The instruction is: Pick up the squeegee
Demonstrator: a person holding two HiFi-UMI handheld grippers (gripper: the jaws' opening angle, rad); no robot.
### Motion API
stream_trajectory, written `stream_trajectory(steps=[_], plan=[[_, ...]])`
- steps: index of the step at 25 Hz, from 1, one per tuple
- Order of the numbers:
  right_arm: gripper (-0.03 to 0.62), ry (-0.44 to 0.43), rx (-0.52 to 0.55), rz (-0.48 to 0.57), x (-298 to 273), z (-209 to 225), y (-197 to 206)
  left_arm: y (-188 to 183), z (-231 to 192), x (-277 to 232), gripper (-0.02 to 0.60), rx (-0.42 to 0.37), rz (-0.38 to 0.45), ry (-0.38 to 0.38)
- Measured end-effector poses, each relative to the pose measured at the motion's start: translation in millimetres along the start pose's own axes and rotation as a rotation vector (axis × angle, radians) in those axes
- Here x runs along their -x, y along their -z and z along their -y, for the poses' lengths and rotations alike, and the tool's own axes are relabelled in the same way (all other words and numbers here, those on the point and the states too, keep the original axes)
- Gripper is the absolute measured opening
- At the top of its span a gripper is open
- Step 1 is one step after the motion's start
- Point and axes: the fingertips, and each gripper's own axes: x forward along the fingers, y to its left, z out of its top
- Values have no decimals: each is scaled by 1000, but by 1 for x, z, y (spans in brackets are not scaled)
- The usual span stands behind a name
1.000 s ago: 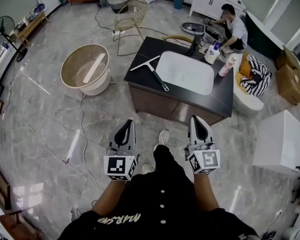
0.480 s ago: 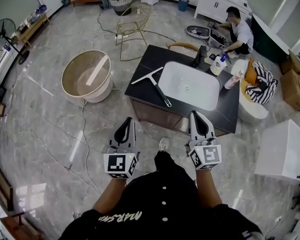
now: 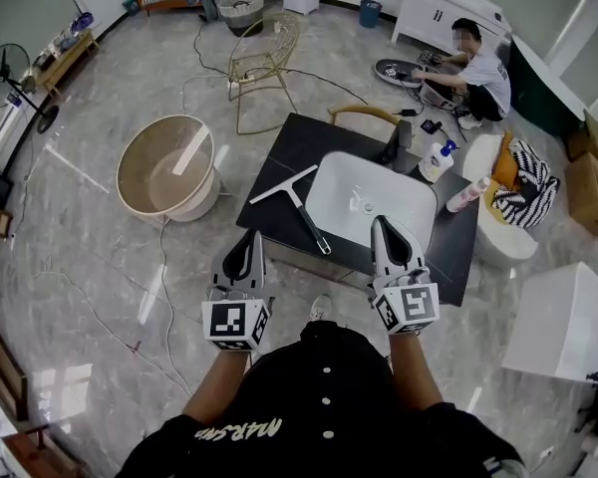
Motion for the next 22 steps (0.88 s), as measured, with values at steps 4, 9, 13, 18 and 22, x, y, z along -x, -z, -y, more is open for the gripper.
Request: stream_trajectory(steps=[4,9,13,18,22], plan=[[-3,-21,22,-20,-35,25,7,1,-3,-42,20,3,-6,-23],[-3,-76,53,-46,-68,40,14,1,-10,-71,20,14,-10,-69],[-3,-91,60,-65,-88,50,19,4,-17,-86,20,18,-23,-85],[-3,-98,65,-94,-112,44,28,-2,-29,-99,20,0,-26,-62],[-3,-89,67,-109,-132,35,27,-14,-47,-109,20,-16,-4,-41]])
